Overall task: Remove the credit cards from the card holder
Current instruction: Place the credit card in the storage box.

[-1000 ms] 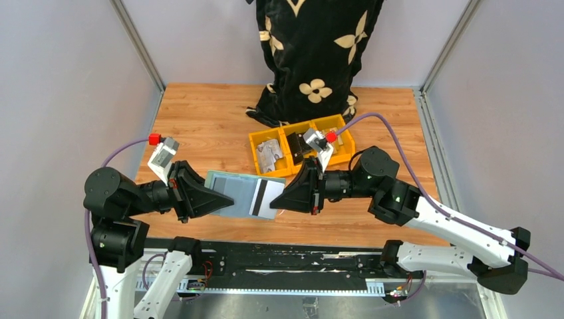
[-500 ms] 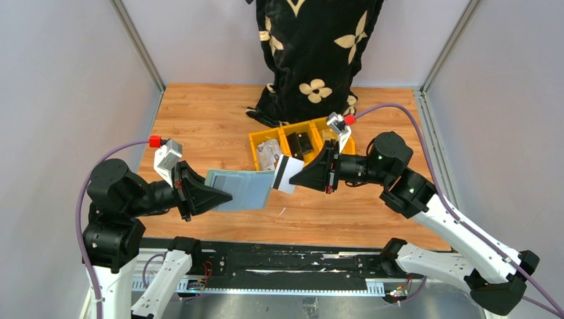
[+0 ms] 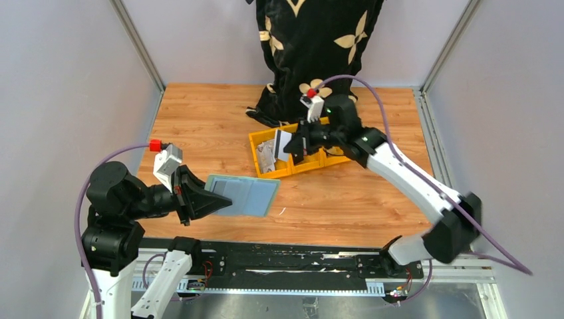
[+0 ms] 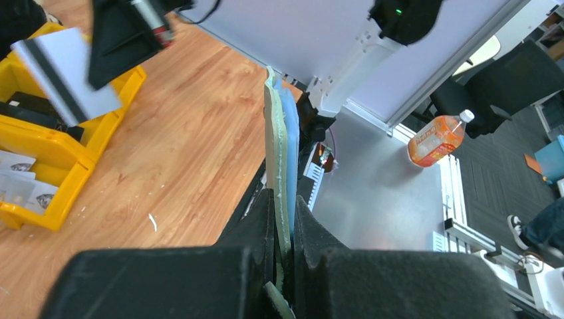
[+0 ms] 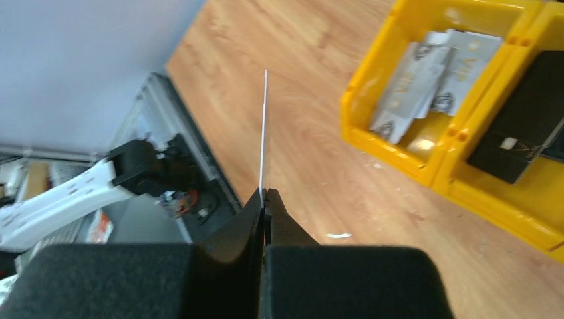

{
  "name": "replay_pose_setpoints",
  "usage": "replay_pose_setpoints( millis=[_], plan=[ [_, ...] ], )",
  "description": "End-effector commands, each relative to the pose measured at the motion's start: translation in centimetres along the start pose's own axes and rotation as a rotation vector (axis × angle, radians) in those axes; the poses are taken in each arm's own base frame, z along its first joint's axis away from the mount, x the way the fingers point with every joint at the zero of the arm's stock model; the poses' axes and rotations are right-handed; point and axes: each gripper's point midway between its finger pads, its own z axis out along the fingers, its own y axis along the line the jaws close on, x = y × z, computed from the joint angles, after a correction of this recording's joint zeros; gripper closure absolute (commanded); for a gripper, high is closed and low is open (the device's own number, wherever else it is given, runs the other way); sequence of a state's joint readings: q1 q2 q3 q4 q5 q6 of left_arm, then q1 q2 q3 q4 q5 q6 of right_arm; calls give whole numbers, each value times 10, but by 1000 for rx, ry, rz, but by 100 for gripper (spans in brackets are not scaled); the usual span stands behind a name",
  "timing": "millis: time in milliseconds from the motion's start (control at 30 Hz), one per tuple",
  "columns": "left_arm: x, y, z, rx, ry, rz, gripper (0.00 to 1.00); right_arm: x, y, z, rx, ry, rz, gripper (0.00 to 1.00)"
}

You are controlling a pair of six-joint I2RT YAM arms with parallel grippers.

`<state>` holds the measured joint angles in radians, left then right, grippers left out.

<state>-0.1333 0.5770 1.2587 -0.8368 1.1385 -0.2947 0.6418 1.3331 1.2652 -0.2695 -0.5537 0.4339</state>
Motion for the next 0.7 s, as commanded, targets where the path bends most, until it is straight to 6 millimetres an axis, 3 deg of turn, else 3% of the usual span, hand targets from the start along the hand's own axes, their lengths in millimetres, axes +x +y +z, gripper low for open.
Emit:
replay_pose_setpoints(
  millis=[0, 133, 200, 367, 500, 600, 667],
  plan=[
    [2, -11, -3, 36, 0, 39, 100, 14, -60, 41, 159, 145, -4, 100],
    [6, -10, -3, 41, 5, 39, 100, 16, -95, 90, 199, 224, 33, 100],
    [7, -11, -3, 42, 5, 43, 100, 29, -119, 114, 237, 286, 63, 100],
    [7, -14, -4, 56, 5, 54, 100, 45, -157, 152, 296, 346, 93, 100],
    [8, -16, -5, 64, 7, 55, 100, 49, -168, 170, 313, 353, 106, 100],
    [9, -16, -5, 67, 9, 52, 100, 44, -167, 175, 315, 341, 107, 87],
    [10, -16, -4, 67, 10, 49, 100, 39, -162, 173, 315, 327, 99, 70]
  ],
)
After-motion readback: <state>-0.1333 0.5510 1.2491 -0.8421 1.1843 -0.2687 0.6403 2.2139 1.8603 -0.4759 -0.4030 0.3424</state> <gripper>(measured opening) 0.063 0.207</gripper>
